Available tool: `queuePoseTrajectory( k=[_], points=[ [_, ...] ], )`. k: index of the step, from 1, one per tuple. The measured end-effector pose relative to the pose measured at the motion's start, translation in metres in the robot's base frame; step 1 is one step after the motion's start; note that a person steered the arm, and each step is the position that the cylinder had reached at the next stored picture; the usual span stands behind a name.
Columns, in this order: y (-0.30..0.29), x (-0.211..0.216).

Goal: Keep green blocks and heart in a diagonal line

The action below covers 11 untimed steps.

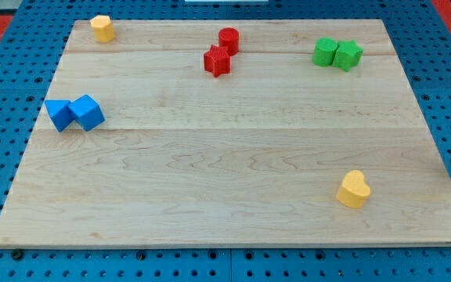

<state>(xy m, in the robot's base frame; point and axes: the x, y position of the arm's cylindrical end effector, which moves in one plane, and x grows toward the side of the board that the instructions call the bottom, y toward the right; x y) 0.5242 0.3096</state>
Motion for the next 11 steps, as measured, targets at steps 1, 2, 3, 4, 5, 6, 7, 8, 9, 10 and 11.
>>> queuePoseTrajectory(
  k=[1,2,3,4,5,6,7,8,9,10,11],
  points=[
    [-0.053,0.070],
    [-0.141,0.055],
    [-0.164,-0.006],
    [-0.179,-0.060],
    [-0.169,-0.031],
    [-0.135,-0.001],
    [-0.158,0.006],
    [-0.231,-0.003],
    [-0.316,-0.033],
    [-0.322,-0.087],
    [-0.277,-0.090]
  ],
)
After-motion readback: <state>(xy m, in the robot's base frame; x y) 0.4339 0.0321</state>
